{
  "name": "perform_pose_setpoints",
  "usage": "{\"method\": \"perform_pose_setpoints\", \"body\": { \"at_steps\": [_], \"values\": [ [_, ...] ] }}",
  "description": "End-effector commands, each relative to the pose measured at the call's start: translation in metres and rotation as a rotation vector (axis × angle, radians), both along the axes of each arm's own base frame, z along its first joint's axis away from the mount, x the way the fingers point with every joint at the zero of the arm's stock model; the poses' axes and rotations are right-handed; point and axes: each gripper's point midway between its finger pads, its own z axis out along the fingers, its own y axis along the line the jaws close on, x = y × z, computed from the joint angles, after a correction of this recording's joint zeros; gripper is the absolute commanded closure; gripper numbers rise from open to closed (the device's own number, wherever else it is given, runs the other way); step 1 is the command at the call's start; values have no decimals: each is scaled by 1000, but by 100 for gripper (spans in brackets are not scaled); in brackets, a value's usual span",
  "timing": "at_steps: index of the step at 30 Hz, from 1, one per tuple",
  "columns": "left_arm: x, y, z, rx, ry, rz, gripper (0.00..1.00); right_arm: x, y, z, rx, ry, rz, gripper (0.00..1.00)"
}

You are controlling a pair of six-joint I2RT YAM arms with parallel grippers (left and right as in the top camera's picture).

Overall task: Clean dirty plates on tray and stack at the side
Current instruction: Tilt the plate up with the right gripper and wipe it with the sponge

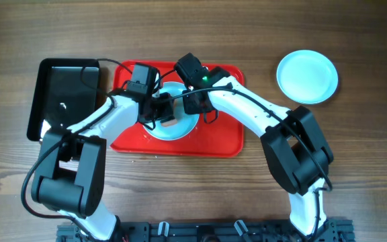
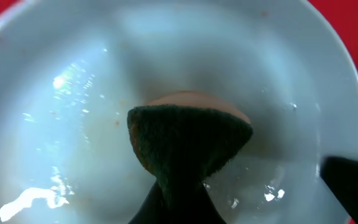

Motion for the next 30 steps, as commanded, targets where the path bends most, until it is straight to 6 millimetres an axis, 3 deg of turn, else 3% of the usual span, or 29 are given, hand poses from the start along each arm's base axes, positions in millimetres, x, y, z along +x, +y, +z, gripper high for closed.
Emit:
{"method": "perform_pose_setpoints", "body": {
  "at_steps": [1,6,11,15,17,19,22,26,30],
  "values": [
    [4,47,-27,259,-1,90,96,9,-2,17,-9,-52,0,96],
    [10,92,-31,518,-50,152,96,8,-2,17,-11,-49,-1,96],
    [19,90,-25,503,-92,164,96,8,-2,16,-11,-49,-2,96],
    [25,65,12,353,-130,137,96,12,-8,16,-11,-47,-18,96],
    [28,55,46,266,-191,131,96,15,-16,16,-16,-42,-35,96],
    [27,58,75,242,-248,146,96,17,-23,15,-24,-34,-47,96],
    [20,70,102,241,-288,134,96,18,-30,14,-39,-31,-57,96],
    [5,94,75,278,-182,155,96,19,-29,14,-35,-35,-61,96],
    [-5,92,31,227,-94,141,96,19,-29,15,-35,-35,-61,96]
  ]
}}
